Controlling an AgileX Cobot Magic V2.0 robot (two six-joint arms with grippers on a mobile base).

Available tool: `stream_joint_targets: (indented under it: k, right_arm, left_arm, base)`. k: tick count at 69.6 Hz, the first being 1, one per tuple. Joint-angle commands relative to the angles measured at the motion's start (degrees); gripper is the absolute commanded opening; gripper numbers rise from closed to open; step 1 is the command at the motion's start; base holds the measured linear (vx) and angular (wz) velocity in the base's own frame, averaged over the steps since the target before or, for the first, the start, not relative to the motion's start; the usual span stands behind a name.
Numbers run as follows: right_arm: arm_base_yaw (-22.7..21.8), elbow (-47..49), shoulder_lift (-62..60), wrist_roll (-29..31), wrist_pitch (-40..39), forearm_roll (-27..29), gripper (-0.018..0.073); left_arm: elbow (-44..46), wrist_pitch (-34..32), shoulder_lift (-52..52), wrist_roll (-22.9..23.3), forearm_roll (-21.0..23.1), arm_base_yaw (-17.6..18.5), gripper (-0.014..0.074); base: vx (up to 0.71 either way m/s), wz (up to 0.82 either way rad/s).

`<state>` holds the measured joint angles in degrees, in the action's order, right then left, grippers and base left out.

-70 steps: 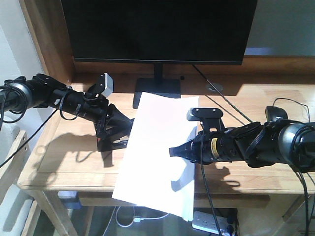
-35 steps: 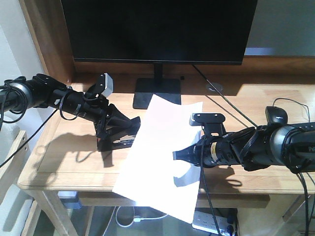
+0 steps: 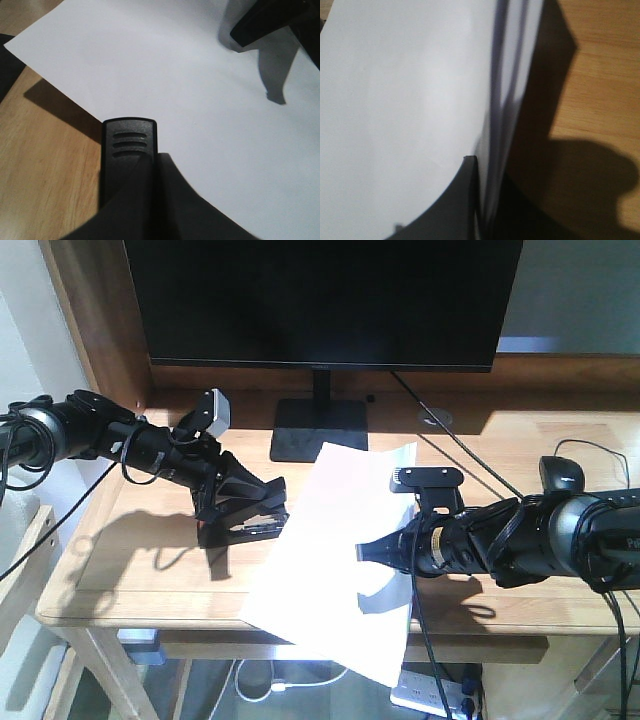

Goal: Grab stapler and paper to desk for stapling
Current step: 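Lower the paper flat onto the desk beside the stapler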

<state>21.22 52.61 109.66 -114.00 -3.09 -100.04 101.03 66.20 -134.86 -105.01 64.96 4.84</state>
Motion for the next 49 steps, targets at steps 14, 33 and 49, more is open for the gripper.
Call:
stream_joint_targets:
  k: [14, 33, 49]
  right_arm:
    - [-0.07, 1.54, -2.65, 2.37, 1.44, -2.97, -0.0003]
    - [-0.07, 1.54, -2.65, 3.69, 1.44, -2.97, -0.0003]
    - [-0.07, 1.89, -2.52, 6.00, 0.83, -2.97, -0.0003]
  left_arm:
    - [1.46, 1.95, 3.77, 0.51, 3.56, 0.20, -0.0006]
    - [1.46, 1.95, 3.77, 0.51, 3.56, 0.20, -0.0006]
    - [1.46, 1.95, 3.77, 0.51, 3.56, 0.20, -0.0006]
  base:
    - [0.00, 0.00]
    - [0.00, 0.00]
    - [0.00, 0.00]
